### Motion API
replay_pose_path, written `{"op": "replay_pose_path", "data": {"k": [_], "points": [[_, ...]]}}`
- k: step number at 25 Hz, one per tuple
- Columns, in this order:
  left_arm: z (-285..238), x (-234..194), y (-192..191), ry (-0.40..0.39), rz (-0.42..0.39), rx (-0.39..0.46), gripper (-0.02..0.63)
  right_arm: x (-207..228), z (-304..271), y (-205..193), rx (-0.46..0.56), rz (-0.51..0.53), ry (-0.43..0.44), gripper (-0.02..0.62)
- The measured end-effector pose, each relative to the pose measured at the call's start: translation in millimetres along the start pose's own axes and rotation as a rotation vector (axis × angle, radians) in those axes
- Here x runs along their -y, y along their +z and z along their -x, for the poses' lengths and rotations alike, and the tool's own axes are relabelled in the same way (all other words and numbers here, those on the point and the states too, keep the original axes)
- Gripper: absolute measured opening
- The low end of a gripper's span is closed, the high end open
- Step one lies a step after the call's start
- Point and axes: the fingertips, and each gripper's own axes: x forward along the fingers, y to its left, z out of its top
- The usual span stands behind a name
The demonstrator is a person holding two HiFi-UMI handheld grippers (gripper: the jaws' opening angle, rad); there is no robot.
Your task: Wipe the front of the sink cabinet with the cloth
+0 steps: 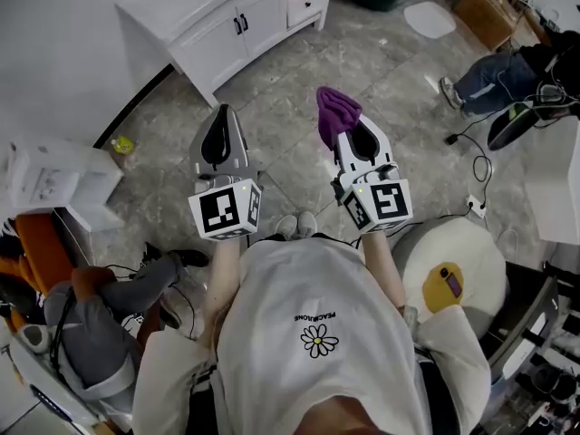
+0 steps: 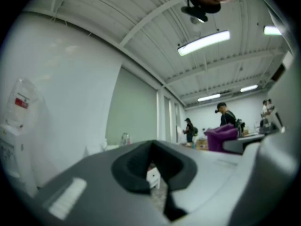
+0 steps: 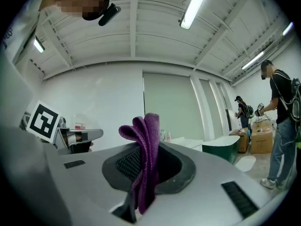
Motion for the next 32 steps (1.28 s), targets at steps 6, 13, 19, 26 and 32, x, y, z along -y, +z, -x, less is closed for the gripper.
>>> {"op": "replay_pose_path", "data": {"k": [6,13,19,26,32], "points": [[-7,6,-1,0.021,-0.003,0.006,0.005,13,0,1,0.01,-0.002,0.019,0.057],[-6,14,-11,0.07,0.004,0.014,0.005,28,2,-9,-0.004,-0.002,0.073,0.057],[-32,0,-17,0.096,0.024,0.015,0.005,38,-20,-18,-0.017,-0.033,0.091,0.057],[-91,-16,-31,0.061,0.03,0.015,0.005,61,-69,-33,-0.034,-0.063,0.057,0.057],[-175,-48,-36,0.008,0.045,0.006,0.005,86,-149,-36,-0.056,-0.083,0.006,0.057]]}}
